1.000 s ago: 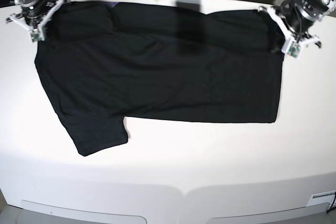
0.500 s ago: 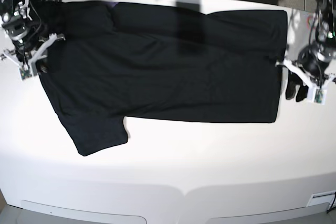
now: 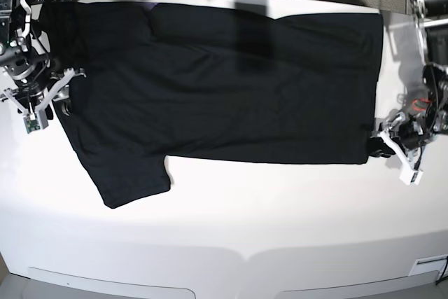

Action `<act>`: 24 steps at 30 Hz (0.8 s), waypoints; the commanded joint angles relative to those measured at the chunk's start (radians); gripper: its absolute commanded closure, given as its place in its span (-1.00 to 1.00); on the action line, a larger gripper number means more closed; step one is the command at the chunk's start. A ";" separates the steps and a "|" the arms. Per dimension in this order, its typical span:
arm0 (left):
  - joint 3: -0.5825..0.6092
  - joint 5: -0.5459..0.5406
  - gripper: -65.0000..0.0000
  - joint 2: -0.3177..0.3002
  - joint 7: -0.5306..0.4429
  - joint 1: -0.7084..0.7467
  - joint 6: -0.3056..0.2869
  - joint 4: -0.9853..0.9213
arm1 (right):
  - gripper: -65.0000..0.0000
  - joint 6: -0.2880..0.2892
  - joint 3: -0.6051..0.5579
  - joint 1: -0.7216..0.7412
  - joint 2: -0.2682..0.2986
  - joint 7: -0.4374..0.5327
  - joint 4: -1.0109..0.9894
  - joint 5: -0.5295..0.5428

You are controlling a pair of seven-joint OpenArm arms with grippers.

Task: Fold the T-shirt properly
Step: 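Release the shoulders and move both grippers to the shirt's hem corners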

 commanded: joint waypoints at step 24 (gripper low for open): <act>-0.003 0.124 1.00 0.098 0.052 -0.099 -0.008 -0.183 | 0.14 0.000 -0.004 0.231 0.019 0.014 -0.107 0.140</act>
